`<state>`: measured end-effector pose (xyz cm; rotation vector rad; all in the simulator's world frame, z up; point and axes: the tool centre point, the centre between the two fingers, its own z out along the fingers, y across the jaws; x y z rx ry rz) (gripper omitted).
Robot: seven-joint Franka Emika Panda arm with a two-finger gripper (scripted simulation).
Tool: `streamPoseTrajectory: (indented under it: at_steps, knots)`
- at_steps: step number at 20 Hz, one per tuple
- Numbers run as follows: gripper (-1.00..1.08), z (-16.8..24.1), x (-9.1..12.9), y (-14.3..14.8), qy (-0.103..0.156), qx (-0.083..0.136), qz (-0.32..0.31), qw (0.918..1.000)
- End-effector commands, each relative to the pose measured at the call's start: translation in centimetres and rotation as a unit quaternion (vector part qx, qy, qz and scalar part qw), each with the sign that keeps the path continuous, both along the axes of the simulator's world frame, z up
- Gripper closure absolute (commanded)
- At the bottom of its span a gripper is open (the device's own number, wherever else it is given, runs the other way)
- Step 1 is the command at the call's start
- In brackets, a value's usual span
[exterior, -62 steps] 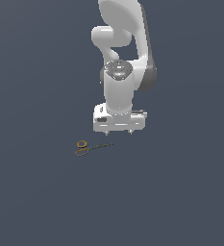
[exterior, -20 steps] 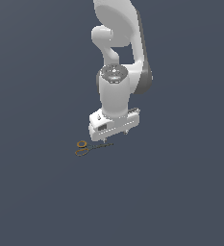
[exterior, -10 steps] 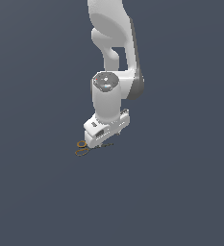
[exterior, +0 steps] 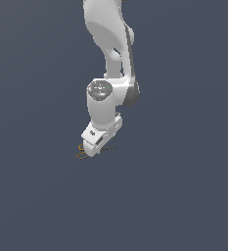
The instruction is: Pick up the object and move it to a goal position.
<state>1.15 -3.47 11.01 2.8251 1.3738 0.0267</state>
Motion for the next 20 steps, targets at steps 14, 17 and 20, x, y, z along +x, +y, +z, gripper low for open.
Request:
streamPoseTrajectory:
  at_steps: [14, 17, 20]
  knots:
    - [-0.92, -3.3, -0.6, -3.6, 0.004, -0.006, 0.192, 0.9814]
    - [-0.92, -3.9, -0.8, -4.2, 0.005, -0.006, 0.224, 0.9745]
    - [-0.92, -4.3, -0.9, -4.7, 0.006, -0.006, 0.251, 0.9679]
